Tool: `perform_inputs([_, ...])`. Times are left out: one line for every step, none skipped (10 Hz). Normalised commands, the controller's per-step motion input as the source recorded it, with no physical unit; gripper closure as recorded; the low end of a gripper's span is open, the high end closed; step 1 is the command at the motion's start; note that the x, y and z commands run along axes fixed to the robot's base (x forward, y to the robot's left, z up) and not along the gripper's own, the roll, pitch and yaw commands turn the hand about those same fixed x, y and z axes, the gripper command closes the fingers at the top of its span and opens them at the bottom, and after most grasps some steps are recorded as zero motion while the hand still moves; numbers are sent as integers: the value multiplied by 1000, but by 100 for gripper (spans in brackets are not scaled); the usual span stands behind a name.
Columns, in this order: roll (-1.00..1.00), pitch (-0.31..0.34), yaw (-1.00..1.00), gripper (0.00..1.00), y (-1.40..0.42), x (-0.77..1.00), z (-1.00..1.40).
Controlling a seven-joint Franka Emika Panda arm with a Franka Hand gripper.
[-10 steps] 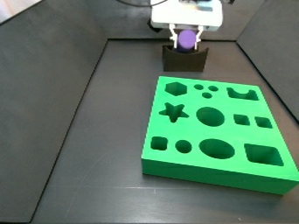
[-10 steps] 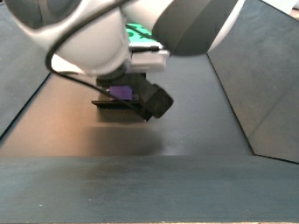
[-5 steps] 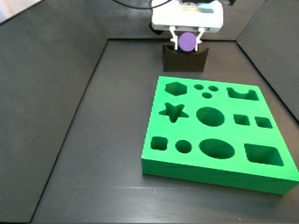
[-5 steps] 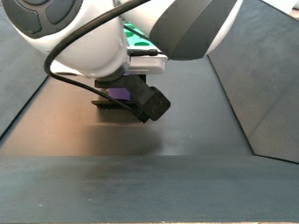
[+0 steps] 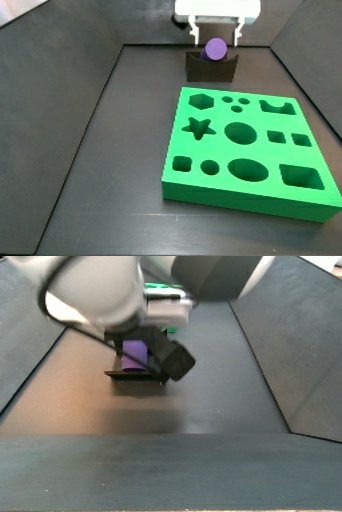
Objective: Pick up the round object. Move up. Place the round object on the fixture. Regrasp the round object. Move to above the board. Insert the round object.
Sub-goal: Regrasp the round object.
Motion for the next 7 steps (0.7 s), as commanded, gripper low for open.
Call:
perform_inputs([46,20,58,0,-4,-40,1000])
perform_inputs([48,49,50,0,0,-41,915])
perform_inputs([47,81,35,0,5,-35,683])
perform_inputs([47,99,18,0,6,-28,506])
perform_inputs([49,102,-1,0,4,-23,325])
perform_inputs([1000,62,29,0,-787,-122,927])
perform_inputs([1000,58,27,0,-751,-114,775])
